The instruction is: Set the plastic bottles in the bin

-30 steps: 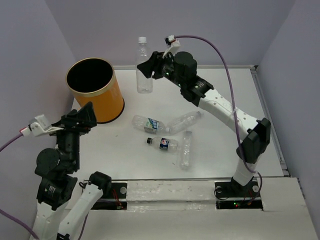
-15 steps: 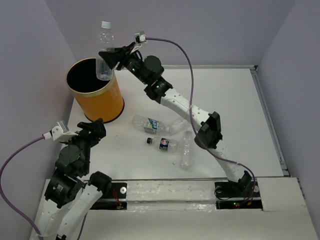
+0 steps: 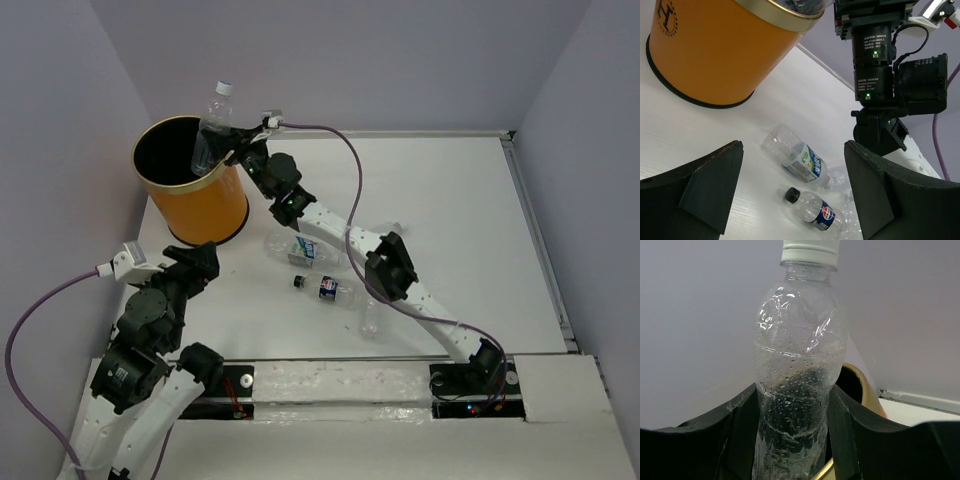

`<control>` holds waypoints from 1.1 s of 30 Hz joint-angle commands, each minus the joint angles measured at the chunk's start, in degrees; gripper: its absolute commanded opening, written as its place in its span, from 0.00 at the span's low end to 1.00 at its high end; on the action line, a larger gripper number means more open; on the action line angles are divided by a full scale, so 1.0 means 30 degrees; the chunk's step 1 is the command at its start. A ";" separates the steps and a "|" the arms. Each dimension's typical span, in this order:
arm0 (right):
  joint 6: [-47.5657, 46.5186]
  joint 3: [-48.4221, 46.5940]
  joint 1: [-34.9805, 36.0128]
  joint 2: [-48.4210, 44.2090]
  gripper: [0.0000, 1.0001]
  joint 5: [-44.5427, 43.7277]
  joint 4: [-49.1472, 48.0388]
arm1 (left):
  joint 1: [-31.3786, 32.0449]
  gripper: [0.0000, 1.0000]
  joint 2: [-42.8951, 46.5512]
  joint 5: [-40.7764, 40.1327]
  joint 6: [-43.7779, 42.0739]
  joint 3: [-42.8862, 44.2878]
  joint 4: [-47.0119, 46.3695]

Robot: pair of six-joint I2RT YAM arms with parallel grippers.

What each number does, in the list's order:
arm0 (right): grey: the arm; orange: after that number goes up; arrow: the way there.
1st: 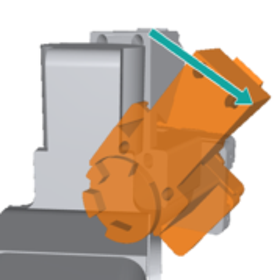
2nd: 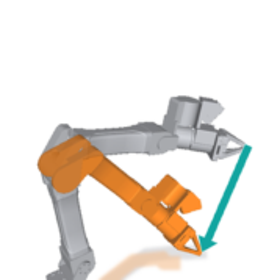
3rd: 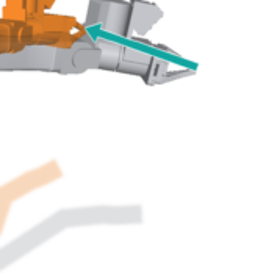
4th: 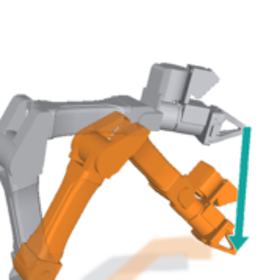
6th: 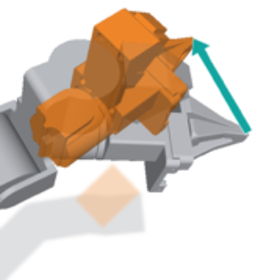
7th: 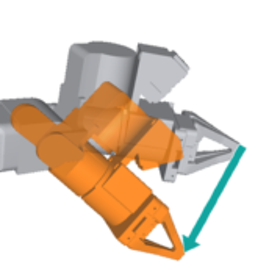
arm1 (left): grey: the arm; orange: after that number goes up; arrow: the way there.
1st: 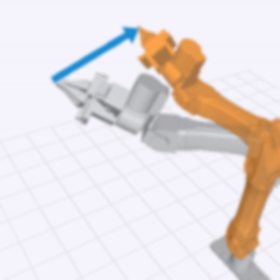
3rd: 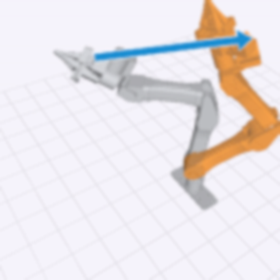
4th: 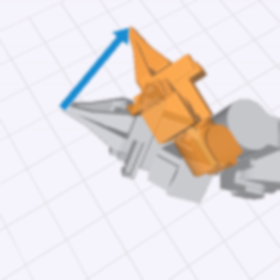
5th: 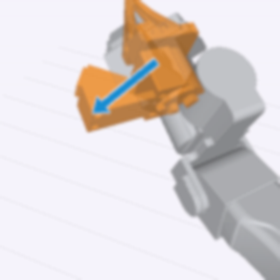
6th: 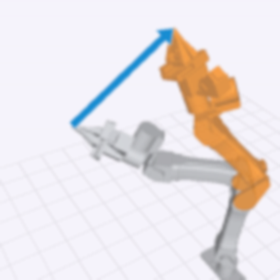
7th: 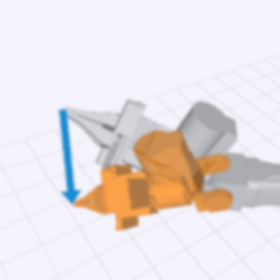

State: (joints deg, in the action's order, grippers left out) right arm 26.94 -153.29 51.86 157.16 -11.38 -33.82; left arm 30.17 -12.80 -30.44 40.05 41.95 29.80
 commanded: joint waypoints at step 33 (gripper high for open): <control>-0.0599 3.1024 -0.4305 -2.5429 1.00 0.3323 0.6402 | 0.0138 0.99 -1.2926 0.6718 0.5194 -0.4290 -1.1924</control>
State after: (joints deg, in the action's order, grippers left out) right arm 23.68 -66.96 39.90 84.47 -4.62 -27.31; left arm 30.41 -46.24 -10.98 54.28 26.70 3.62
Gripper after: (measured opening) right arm 0.973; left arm 0.989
